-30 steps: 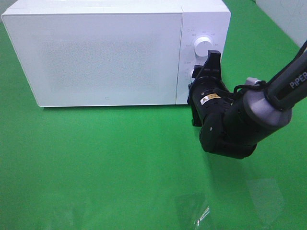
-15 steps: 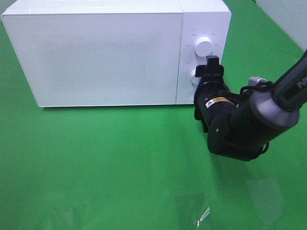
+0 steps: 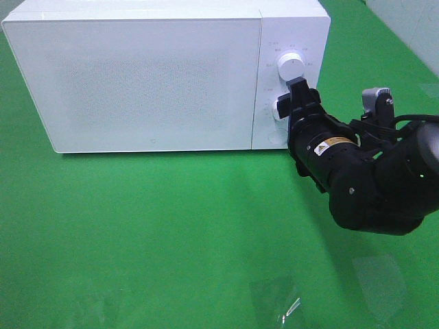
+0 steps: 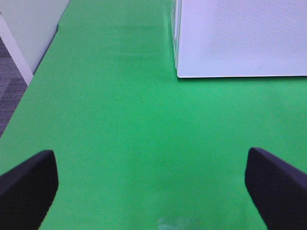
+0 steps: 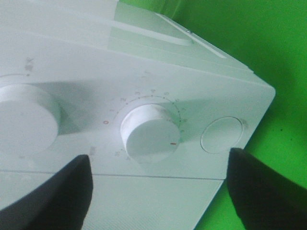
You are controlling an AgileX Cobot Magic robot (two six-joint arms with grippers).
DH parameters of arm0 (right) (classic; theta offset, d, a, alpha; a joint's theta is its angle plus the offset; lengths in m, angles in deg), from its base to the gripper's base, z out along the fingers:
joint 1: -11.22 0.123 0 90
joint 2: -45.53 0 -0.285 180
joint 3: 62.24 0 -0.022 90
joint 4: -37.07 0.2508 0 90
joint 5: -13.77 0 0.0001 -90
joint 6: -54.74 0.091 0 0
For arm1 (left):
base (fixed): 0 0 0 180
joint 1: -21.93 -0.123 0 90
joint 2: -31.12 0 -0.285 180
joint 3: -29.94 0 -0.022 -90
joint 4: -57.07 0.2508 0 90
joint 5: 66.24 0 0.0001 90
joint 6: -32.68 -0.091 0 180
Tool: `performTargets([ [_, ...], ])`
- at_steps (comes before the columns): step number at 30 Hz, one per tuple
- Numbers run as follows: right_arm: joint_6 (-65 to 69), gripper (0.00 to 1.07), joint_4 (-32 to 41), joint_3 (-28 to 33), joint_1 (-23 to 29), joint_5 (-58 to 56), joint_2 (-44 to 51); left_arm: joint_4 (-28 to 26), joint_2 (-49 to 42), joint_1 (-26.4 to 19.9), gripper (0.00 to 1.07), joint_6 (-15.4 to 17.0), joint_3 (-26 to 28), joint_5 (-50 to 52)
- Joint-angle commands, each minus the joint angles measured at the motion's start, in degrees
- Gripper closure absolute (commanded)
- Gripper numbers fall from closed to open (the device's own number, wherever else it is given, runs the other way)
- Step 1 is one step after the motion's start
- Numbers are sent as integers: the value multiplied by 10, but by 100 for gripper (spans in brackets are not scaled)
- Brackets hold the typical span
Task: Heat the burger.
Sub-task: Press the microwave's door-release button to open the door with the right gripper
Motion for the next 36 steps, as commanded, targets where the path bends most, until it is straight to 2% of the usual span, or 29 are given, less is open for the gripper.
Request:
performTargets([
  [1, -108, 33, -14, 25, -2, -33, 49, -3, -11, -1, 9, -1, -1, 3],
  [4, -154, 33, -14, 32, -2, -56, 71, -3, -11, -1, 9, -1, -1, 3],
  [6, -276, 33, -14, 34, -3, -119, 117, -3, -11, -1, 9, -1, -1, 3],
  [12, -423, 33, -25, 34, -3, -203, 184, -3, -11, -1, 9, -1, -1, 3],
  [15, -439, 33, -26, 34, -3, -215, 191, -3, -11, -1, 9, -1, -1, 3],
  [20, -542, 33, -42, 34, -3, -293, 250, -3, -11, -1, 9, -1, -1, 3],
  [24, -556, 33, -96, 32, -24, -369, 281, -3, -11, -1, 9, -1, -1, 3],
  [25, -555, 33, -133, 23, -42, -422, 295, -3, -11, -1, 9, -1, -1, 3],
  [28, -552, 33, -159, 16, -52, -456, 301, -3, -11, -1, 9, -1, -1, 3],
  [29, -541, 33, -209, -1, -69, -519, 314, -3, -11, -1, 9, -1, -1, 3],
  [30, -541, 33, -209, -1, -69, -519, 314, -3, -11, -1, 9, -1, -1, 3],
  [32, -511, 33, -298, -36, -89, -649, 339, -3, -11, -1, 9, -1, -1, 3],
  [33, -511, 33, -298, -36, -89, -649, 339, -3, -11, -1, 9, -1, -1, 3],
  [34, -505, 33, -325, -58, -94, -719, 355, -3, -11, -1, 9, -1, -1, 3],
  [35, -505, 33, -325, -58, -94, -719, 355, -3, -11, -1, 9, -1, -1, 3],
  [36, -505, 33, -343, -78, -97, -780, 375, -3, -11, -1, 9, -1, -1, 3],
])
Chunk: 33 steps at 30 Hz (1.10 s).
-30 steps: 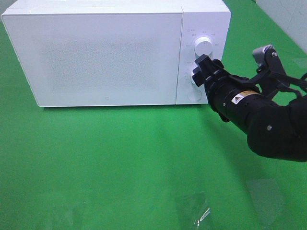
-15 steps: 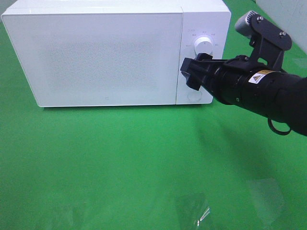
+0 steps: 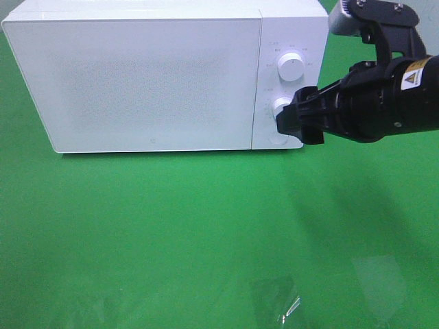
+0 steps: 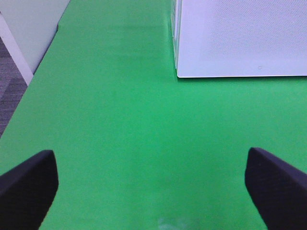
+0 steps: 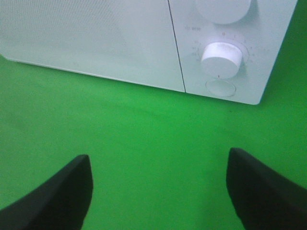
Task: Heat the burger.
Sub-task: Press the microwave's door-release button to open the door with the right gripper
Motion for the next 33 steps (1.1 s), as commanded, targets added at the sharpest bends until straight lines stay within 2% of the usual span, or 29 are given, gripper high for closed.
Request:
performTargets([
  [1, 8, 33, -36, -26, -6, -89, 26, -3, -11, -1, 9, -1, -1, 3],
  [4, 5, 33, -48, -50, -6, -196, 64, -3, -11, -1, 9, -1, -1, 3],
  [13, -6, 33, -48, -51, -6, -336, 138, -3, -11, -1, 9, -1, -1, 3],
  [14, -9, 33, -48, -51, -6, -391, 171, -3, -11, -1, 9, -1, -1, 3],
  [21, -29, 33, -49, -50, -6, -490, 242, -3, -11, -1, 9, -1, -1, 3],
  [29, -29, 32, -51, -17, -6, -496, 369, -3, -11, -1, 9, -1, -1, 3],
  [33, -21, 32, -48, 17, -41, -499, 435, -3, -11, -1, 9, -1, -1, 3],
])
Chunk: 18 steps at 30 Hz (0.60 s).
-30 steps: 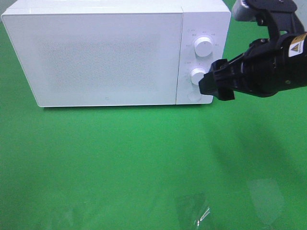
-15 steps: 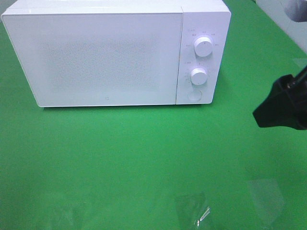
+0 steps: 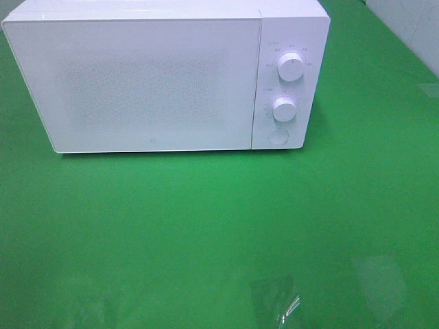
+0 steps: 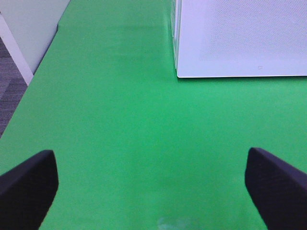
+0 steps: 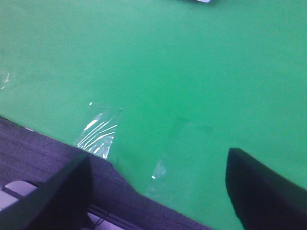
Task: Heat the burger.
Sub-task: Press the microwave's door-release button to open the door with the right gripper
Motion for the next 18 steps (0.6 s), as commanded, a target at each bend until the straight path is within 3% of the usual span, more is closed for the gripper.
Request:
performTargets([
  [1, 1, 32, -2, 28, -44, -5, 56, -3, -11, -1, 9, -1, -1, 3],
  [6, -2, 32, -1, 51, -103, 3, 124, -3, -11, -1, 9, -1, -1, 3],
  [10, -2, 32, 0, 78, -179, 37, 226, -3, -11, -1, 9, -1, -1, 3],
  [18, -2, 33, 4, 100, -228, 52, 311, -3, -11, -1, 9, -1, -1, 3],
])
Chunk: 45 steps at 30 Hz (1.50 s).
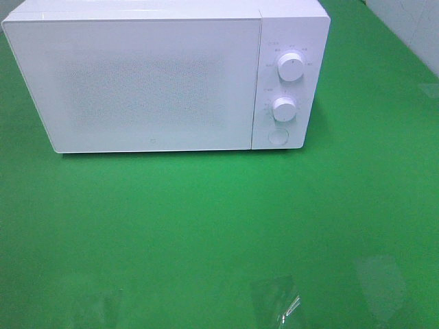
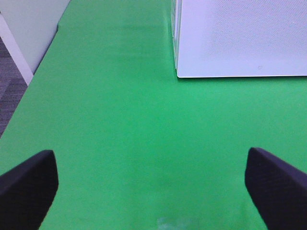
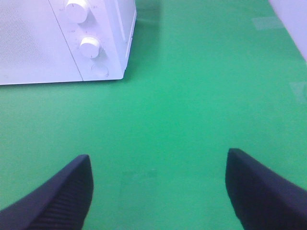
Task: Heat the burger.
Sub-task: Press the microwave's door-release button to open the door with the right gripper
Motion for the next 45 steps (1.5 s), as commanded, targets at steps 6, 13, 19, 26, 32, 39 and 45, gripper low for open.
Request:
performTargets([
  [6, -2, 33, 0, 4, -22, 3, 69, -3, -11, -1, 9, -1, -1, 3],
  [13, 0, 33, -4, 19, -22, -25, 68, -3, -10, -1, 9, -1, -1, 3],
  [19, 0, 33, -4, 19, -21, -25, 68, -3, -10, -1, 9, -1, -1, 3],
  [26, 0, 34, -4, 19, -21, -25, 68, -3, -10, -1, 9, -1, -1, 3],
  [32, 0, 34, -4, 18, -21, -25, 68, -3, -10, -1, 9, -1, -1, 3],
  [39, 0, 34, -5, 1, -21, 44, 57, -3, -10, -1, 9, -1, -1, 3],
  [45, -6, 34, -7, 22, -20, 162, -4, -3, -10, -1, 9, -1, -1, 3],
])
